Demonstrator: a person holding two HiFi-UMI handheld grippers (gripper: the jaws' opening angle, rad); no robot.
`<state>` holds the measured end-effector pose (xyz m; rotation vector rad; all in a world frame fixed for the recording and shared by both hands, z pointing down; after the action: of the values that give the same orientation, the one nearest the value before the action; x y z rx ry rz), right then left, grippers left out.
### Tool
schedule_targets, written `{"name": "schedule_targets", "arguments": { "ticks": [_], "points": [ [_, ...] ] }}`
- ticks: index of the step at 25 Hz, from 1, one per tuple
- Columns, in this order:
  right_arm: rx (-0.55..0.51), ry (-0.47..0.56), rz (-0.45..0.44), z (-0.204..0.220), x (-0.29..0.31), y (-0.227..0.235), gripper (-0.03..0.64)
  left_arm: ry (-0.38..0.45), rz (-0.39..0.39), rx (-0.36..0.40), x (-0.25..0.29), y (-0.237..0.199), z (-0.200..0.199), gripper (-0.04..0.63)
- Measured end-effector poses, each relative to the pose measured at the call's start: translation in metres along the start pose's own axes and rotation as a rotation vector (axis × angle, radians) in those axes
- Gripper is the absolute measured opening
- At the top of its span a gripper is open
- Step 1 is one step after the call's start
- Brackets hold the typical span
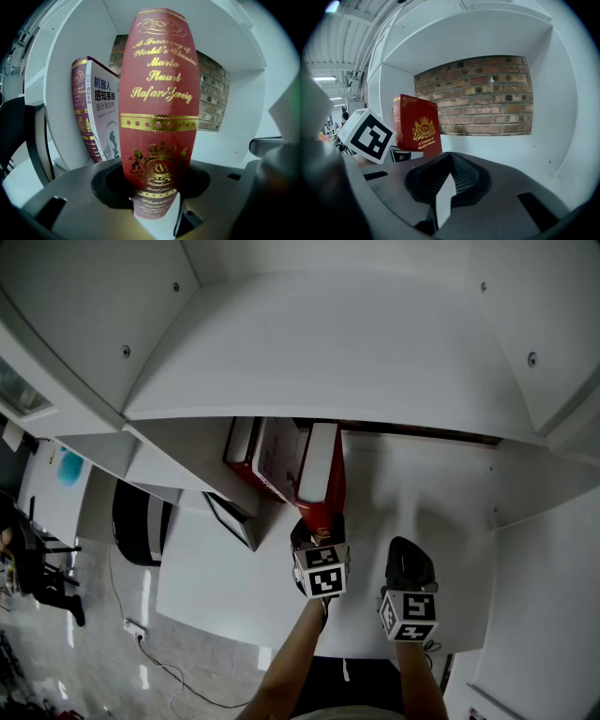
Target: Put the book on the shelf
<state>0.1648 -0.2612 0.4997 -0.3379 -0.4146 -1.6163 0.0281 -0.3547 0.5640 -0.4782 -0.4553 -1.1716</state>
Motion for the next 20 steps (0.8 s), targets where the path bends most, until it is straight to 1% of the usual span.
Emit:
{"name": "schedule_targets", "arguments": {
  "ticks": [4, 5, 12, 15, 18, 20],
  "points": [
    [0.008, -0.004, 0.005, 0.0, 0.003, -0.002, 0.015, 0.015, -0.028, 0.071, -0.006, -0.002, -0.007, 0.242],
    [0.011, -0.004, 0.003, 0.0, 0.004, -0.003, 0.015, 0.012, -0.029, 0.076, -0.006, -0.001, -0.005, 0.242],
    [0.013, -0.004, 0.006, 0.002, 0.002, -0.002, 0.015, -0.021, -0.022, 0.018, 0.004, 0.002, 0.031, 0.242],
    [0.019, -0.006, 0.018, 0.003, 0.001, 0.001, 0.015, -0.015, -0.034, 0.027, 0.002, 0.002, 0.029, 0.242],
    [0.021, -0.007, 0.015, 0.004, 0.001, 0.002, 0.015, -0.024, -0.034, 0.042, 0.004, 0.005, 0.03, 0.242],
    [0.023, -0.007, 0.014, 0.005, 0.002, 0.002, 0.015, -0.014, -0.036, 0.055, 0.007, 0.006, 0.027, 0.242]
  ]
}}
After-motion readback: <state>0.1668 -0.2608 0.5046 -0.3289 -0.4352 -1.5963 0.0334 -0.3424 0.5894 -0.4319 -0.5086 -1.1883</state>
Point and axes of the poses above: the fingertips, and each gripper's own axes: x forward along the fingers, y to its right, z out of its underside, the point moved 2 cm from there along -x, backward along the fingers, and after that the axes turned 2 degrees about -y, right-handed, at the moved point
